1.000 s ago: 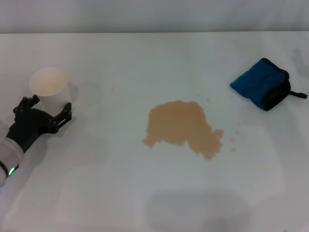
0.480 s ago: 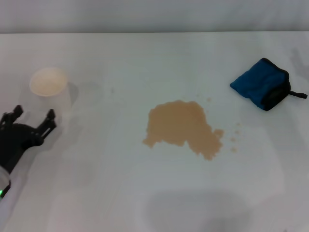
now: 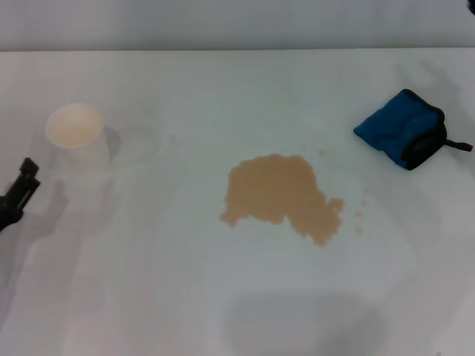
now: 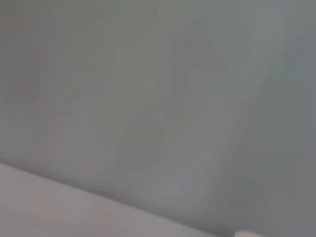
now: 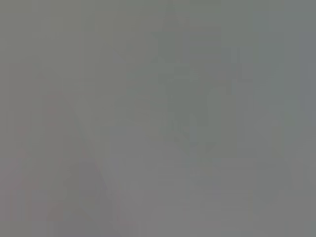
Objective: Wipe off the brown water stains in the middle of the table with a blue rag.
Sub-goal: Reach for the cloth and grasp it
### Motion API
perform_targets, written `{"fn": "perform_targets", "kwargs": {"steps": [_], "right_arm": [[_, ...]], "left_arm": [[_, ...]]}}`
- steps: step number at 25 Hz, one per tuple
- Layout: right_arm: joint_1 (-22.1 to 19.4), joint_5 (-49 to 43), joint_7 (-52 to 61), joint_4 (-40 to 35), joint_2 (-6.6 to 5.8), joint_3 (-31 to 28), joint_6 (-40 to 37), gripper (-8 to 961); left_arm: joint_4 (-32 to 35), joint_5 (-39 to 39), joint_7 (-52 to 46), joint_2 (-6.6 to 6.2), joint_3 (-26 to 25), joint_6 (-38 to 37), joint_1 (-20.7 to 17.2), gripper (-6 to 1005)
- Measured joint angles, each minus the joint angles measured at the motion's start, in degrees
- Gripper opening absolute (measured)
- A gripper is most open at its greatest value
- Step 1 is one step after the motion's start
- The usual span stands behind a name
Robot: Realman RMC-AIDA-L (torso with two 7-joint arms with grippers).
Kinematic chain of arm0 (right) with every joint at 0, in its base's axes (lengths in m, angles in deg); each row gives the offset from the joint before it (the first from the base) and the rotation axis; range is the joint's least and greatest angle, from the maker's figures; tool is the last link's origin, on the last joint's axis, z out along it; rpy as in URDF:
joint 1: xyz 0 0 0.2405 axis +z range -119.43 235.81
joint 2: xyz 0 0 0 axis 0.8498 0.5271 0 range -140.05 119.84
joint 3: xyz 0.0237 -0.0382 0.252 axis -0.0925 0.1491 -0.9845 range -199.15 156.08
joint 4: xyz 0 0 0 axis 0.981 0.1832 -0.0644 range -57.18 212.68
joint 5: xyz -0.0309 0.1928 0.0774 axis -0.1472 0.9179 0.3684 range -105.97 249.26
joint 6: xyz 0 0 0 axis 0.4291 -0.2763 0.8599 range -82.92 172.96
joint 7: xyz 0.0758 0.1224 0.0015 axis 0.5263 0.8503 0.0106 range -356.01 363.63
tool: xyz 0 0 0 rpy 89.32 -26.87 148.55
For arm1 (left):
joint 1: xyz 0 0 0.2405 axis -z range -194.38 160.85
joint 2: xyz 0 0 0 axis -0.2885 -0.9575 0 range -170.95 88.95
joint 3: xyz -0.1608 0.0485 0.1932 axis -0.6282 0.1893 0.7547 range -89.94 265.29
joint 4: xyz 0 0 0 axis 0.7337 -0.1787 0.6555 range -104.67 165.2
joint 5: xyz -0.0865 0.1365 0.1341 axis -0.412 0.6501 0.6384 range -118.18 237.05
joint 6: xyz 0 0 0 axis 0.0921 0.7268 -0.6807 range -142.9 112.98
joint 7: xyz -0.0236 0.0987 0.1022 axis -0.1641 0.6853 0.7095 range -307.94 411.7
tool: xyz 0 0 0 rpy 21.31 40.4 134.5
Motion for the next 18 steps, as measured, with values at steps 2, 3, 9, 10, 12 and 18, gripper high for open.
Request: {"fn": "perform_targets", "kwargs": {"steps": [2,3,9,10,12,18], "right_arm": [[0.2,-3.1,2.9,-3.0,-0.89,1.4,1.1,703],[0.4,-4.8,4.5,-4.5,-1.28,1.6,1.8,703],[2.7,-19.1,19.3,-12.3,-4.02,1.5,10.8,703],[3.3,-22.1,22.5,-13.3,-4.66,1.5,12.4,703],[4.5,-28.6,29.3,-14.5,-5.93,1.5,14.4,703],[10.9,-53.1,52.0,-15.0,-9.86,1.5,15.3,700]], "left_arm": [[-0.2,-0.9,-1.3,0.12,0.0,-1.7,-0.4,893],[-0.3,-1.1,-1.9,0.18,0.0,-2.2,-0.5,893],[-1.2,-1.6,-8.3,0.14,0.0,-2.9,-0.6,894],[-1.2,-1.6,-9.1,0.13,0.0,-2.9,-0.6,894],[-1.1,-1.6,-10.2,0.14,0.0,-2.9,-0.5,894],[-1.2,-1.7,-11.4,0.31,-0.1,-2.9,-0.6,894]]}}
